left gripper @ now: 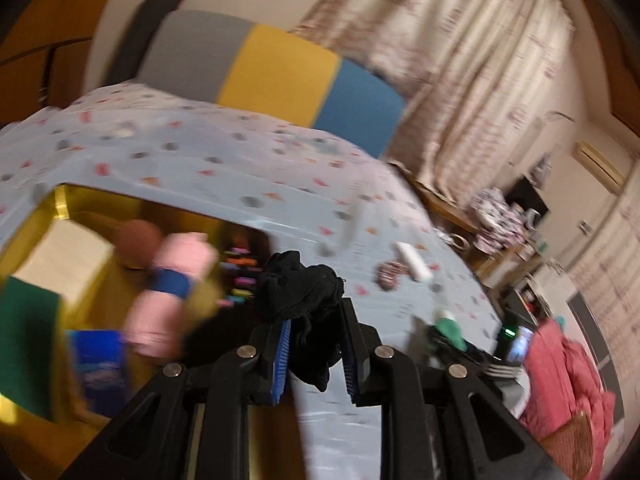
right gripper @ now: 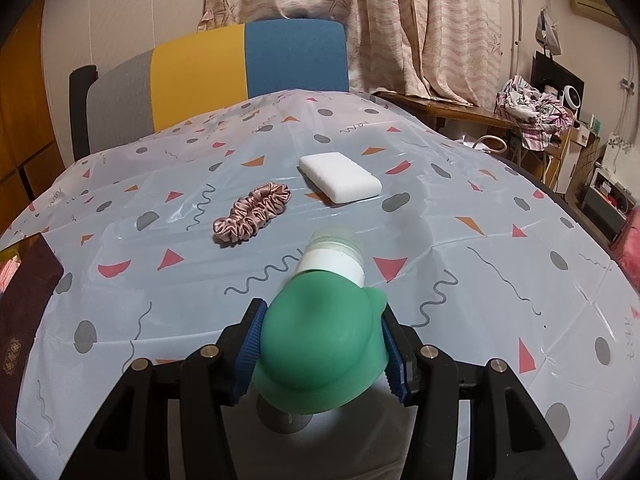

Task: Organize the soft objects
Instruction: 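Carry the black scrunchie into the tray and open the left tool while the right tool holds the bottle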

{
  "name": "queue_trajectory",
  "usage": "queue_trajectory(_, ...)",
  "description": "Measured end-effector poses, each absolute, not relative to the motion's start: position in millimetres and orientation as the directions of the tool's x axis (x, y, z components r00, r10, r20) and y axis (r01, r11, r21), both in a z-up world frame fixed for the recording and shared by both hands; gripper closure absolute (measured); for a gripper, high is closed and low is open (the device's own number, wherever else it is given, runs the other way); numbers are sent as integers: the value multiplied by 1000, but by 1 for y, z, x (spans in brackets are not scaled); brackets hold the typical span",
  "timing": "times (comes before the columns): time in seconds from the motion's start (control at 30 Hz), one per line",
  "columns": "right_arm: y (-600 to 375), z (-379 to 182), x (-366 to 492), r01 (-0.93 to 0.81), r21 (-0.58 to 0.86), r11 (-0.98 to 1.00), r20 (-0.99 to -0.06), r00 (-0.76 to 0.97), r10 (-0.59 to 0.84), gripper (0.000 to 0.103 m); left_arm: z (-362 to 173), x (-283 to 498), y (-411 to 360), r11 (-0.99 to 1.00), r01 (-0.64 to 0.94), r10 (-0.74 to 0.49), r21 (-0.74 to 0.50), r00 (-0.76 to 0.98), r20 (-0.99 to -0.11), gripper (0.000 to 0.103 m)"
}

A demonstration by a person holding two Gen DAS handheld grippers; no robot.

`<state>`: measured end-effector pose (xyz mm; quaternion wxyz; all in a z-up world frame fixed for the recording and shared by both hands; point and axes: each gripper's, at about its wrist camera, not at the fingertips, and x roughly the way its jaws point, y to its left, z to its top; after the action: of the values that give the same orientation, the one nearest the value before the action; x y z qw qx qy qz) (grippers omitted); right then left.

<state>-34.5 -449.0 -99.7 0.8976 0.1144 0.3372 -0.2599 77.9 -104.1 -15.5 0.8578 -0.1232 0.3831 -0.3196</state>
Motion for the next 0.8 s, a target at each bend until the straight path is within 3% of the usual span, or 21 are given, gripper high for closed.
queue_trajectory(0.27, -443, -99, -31, 529, 1, 849, -665, 634, -395, 49, -53, 148, -47, 869, 246, -495, -430, 462, -736, 82)
queue_trajectory(0.47, -444, -101, -30, 535, -8, 845, -672, 623, -401, 49, -75, 172, -35, 903, 204, -430, -378, 443, -787, 81)
queue_trajectory(0.63, -445, -103, -29, 541, -13, 841, -683, 610, -403, 49, -81, 180, -35, 914, 188, -405, -358, 435, -804, 68)
queue_trajectory(0.7, -445, -103, -29, 543, -16, 839, -682, 608, -407, 48, -80, 177, -37, 918, 189, -396, -348, 441, -805, 58)
queue_trajectory(0.8, -444, -103, -29, 544, -18, 839, -683, 606, -408, 48, -74, 174, -40, 927, 203, -374, -315, 465, -802, 52)
